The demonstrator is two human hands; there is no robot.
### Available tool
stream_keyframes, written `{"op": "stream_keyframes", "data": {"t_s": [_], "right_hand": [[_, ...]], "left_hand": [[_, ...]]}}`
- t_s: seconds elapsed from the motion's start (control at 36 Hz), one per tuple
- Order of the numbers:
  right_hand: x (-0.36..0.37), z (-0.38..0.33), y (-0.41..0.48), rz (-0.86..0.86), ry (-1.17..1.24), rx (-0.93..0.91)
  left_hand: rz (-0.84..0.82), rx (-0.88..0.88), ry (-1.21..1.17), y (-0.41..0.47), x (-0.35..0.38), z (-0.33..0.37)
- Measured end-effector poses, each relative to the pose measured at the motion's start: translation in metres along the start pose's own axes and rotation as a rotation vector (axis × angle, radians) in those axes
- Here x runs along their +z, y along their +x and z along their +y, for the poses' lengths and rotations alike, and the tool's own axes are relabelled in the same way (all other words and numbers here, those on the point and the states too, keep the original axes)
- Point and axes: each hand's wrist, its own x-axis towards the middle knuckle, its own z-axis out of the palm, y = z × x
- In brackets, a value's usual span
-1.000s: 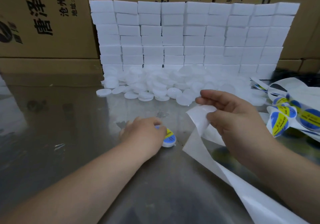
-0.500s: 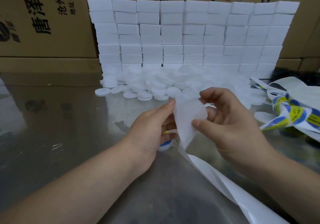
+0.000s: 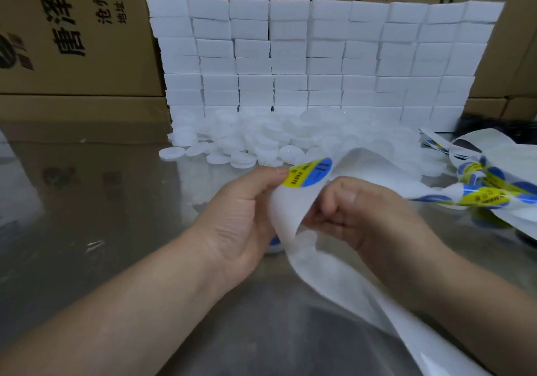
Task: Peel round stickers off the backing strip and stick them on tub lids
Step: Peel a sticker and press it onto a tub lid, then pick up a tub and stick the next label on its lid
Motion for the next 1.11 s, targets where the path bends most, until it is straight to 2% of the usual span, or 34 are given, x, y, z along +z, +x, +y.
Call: {"op": "stream_keyframes", "data": {"t_s": [0.06,0.11,0.17,0.31,0.42,0.56,0.67,0.83,0.89,0.97,1.06,1.11], "right_hand": [[-0.008,0.001,0.006,0.172,0.05,0.066],[-0.013,0.002,0.009,0.283,0.076,0.109],[-0.012,0.001,0.008,0.331,0.032,0.089],[-0.011,0.0,0.002,0.378,-0.108,0.003],[-0.01,-0.001,-0.002,0.411,-0.226,-0.059],[0.003,-0.003,-0.008,0.18,-0.283,-0.116],[0.004,-0.003,-0.008,0.171,-0.326,-0.162],[0.005,0.0,-0.01,0.133,-0.435,-0.139],[0.007,-0.002,-0.01,0.166,-0.394,-0.162],[0.006,-0.004,-0.007,0.31,-0.364,-0.194],[0.0,-0.002,-0.003,0.46,-0.394,-0.121],[-0.003,-0.002,-0.001,0.425,-0.316,-0.074]], "left_hand": [[-0.005,0.034,0.1,-0.005,0.003,0.003],[0.071,0.078,0.242,-0.006,0.003,0.004],[0.11,0.115,0.403,-0.005,0.002,0.002],[0.178,0.149,0.544,-0.006,0.004,0.001],[0.27,0.13,0.508,-0.001,0.0,0.003],[0.343,0.1,0.438,0.003,-0.004,0.007],[0.305,0.136,0.403,0.002,-0.003,0.006],[0.201,0.157,0.427,-0.003,0.0,0.003],[0.197,0.169,0.421,-0.003,-0.001,0.004],[0.168,0.199,0.382,-0.005,0.001,0.004],[0.125,0.243,0.43,-0.007,0.004,0.004],[0.138,0.241,0.502,-0.005,0.003,0.002]]}}
